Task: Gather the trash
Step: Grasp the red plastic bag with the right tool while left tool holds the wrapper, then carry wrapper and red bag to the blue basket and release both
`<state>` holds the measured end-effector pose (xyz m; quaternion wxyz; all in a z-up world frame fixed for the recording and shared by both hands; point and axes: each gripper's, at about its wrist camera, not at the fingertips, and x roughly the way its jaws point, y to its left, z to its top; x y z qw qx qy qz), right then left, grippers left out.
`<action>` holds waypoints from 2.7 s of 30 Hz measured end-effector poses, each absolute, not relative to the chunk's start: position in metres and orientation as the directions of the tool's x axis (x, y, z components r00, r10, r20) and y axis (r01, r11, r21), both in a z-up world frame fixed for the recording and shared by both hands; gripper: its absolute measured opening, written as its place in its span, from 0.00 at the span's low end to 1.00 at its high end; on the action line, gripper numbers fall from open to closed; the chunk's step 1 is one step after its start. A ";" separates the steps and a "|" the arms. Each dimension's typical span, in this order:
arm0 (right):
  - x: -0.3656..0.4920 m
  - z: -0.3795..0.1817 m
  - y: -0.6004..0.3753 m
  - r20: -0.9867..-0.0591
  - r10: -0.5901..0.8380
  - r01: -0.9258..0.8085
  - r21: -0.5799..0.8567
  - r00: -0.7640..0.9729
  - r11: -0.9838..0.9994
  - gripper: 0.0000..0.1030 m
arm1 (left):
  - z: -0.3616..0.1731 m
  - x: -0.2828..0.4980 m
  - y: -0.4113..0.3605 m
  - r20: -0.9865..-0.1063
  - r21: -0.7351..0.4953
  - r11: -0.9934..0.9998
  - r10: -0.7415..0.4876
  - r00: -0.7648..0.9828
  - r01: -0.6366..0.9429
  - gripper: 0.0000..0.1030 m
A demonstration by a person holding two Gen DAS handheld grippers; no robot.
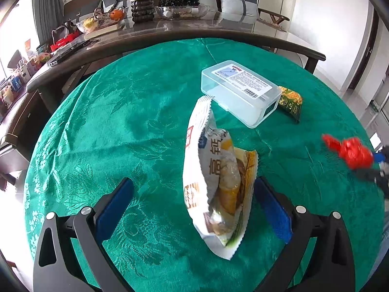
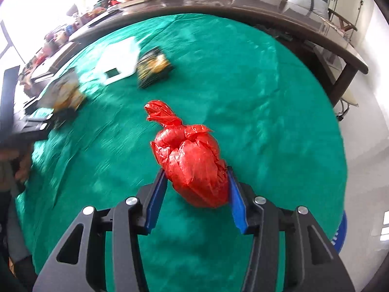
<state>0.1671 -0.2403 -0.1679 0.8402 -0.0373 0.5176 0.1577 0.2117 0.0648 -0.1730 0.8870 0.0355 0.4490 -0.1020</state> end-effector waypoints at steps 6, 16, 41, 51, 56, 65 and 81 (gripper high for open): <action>0.141 -0.156 -0.233 -0.862 0.325 -0.352 0.187 0.390 0.917 0.65 | -0.163 0.201 0.070 -0.770 -0.100 0.967 -0.223 0.598 0.233 0.95; 0.157 -0.152 -0.208 -0.881 0.282 -0.521 0.048 0.379 0.852 0.70 | -0.168 0.213 0.066 -0.780 -0.167 0.952 -0.287 0.556 0.258 0.67; 0.138 -0.141 -0.261 -0.784 0.423 -0.374 0.264 0.455 0.889 0.44 | -0.137 0.174 0.043 -0.744 -0.214 0.927 -0.359 0.564 0.307 0.19; 0.128 -0.137 -0.303 -0.746 0.464 -0.314 0.347 0.479 0.883 0.44 | -0.118 0.157 -0.041 -0.725 -0.262 0.866 -0.467 0.505 0.425 0.19; 0.121 -0.131 -0.342 -0.741 0.417 -0.255 0.330 0.526 0.909 0.44 | -0.113 0.153 -0.100 -0.724 -0.264 0.825 -0.512 0.462 0.500 0.19; 0.105 -0.133 -0.453 -0.759 0.271 -0.050 0.301 0.591 0.952 0.44 | -0.108 0.143 -0.215 -0.724 -0.283 0.730 -0.588 0.361 0.622 0.19; 0.087 -0.197 -0.613 -0.840 0.030 0.322 0.241 0.542 0.916 0.44 | -0.153 0.137 -0.425 -0.776 -0.296 0.648 -0.592 0.219 0.702 0.20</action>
